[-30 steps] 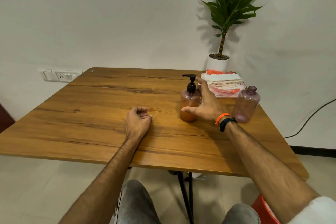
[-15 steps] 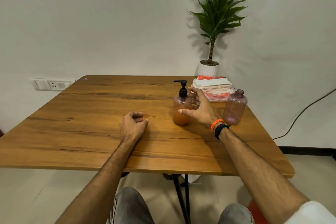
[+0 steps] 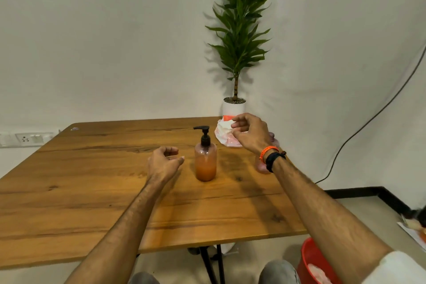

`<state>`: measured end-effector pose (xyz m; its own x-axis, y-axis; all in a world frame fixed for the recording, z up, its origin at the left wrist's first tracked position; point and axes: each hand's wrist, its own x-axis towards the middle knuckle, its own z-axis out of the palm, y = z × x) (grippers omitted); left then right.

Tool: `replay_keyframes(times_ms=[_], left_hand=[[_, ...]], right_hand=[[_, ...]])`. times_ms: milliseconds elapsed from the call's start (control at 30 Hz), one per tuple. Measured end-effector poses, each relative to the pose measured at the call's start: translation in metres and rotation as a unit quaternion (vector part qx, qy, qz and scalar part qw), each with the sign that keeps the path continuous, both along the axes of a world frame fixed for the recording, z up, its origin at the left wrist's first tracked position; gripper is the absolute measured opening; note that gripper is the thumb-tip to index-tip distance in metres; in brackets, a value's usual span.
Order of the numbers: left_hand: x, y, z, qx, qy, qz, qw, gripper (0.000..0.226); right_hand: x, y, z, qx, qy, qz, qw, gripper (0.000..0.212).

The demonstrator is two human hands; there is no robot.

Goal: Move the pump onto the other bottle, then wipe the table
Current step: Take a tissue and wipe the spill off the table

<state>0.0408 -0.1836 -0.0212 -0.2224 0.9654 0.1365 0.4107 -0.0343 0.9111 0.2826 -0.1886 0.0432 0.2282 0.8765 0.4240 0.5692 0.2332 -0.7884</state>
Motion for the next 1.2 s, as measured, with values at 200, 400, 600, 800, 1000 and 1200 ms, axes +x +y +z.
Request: replay_keyframes(times_ms=[200, 400, 600, 800, 1000, 1200], left_hand=[[0.024, 0.030, 0.012, -0.002, -0.016, -0.038, 0.999, 0.033], [0.044, 0.076, 0.010, -0.031, -0.013, -0.070, 0.997, 0.032], [0.053, 0.127, -0.001, -0.047, -0.001, -0.106, 0.993, 0.037], [0.072, 0.170, -0.006, -0.064, -0.031, -0.128, 0.989, 0.032], [0.085, 0.190, -0.014, -0.072, -0.025, -0.128, 0.989, 0.025], [0.090, 0.194, -0.015, -0.082, -0.029, -0.144, 0.986, 0.026]], right_hand=[[0.030, 0.021, 0.023, -0.029, -0.107, -0.031, 0.993, 0.023], [0.063, 0.068, 0.025, -0.108, -0.228, -0.017, 0.968, 0.021], [0.078, 0.127, 0.011, -0.166, -0.352, 0.027, 0.921, 0.024], [0.081, 0.177, 0.000, -0.184, -0.430, 0.052, 0.882, 0.028], [0.082, 0.207, -0.010, -0.179, -0.461, 0.059, 0.867, 0.037], [0.085, 0.212, -0.011, -0.185, -0.447, 0.081, 0.871, 0.017]])
